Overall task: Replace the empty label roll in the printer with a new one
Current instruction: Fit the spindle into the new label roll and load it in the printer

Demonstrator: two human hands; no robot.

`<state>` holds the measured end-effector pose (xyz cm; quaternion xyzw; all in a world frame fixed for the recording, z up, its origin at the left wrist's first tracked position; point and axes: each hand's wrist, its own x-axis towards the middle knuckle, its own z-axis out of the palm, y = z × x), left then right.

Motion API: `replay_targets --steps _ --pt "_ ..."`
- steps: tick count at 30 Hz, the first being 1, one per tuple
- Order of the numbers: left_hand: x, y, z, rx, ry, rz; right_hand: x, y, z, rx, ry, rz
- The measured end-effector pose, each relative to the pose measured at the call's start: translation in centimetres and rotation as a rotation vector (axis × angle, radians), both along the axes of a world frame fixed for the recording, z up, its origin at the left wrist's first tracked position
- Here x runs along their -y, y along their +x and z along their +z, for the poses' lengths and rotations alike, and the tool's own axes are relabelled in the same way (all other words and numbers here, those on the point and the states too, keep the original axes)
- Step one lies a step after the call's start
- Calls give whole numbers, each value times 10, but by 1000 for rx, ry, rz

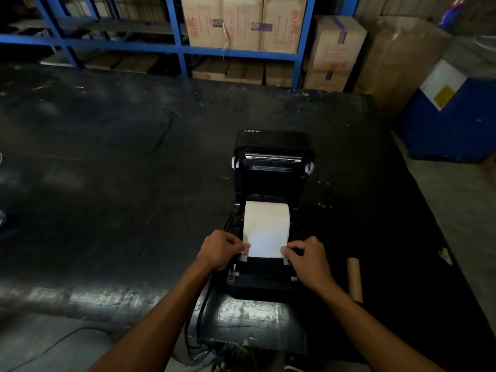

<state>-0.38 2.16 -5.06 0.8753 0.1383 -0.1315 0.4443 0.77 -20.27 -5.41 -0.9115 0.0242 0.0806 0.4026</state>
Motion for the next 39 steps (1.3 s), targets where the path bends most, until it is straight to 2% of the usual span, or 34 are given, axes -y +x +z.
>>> replay_targets --steps 5,11,14,17,20,24,28,31,33,39 --pt "-1 9 4 -47 35 -20 3 6 10 -93 -65 57" --pt "-1 3 -1 5 20 13 7 9 15 -163 11 96" --pt "-1 6 0 -9 44 -5 8 -2 9 76 -107 86" --pt "-1 6 1 -20 41 -29 9 -15 1 390 -302 276" --pt "-1 5 0 -23 54 -50 10 -17 1 510 -466 427" --pt "2 6 6 -15 150 -60 10 -13 8 561 -568 548" --pt "9 -8 15 130 404 -18 15 -11 14 570 -560 646" --pt "14 -26 13 319 456 -238 17 -10 15 547 -530 680" --pt "14 -35 9 329 530 -437 16 -9 15 535 -527 691" --pt "9 -39 0 391 529 -463 10 -10 9 532 -516 670"
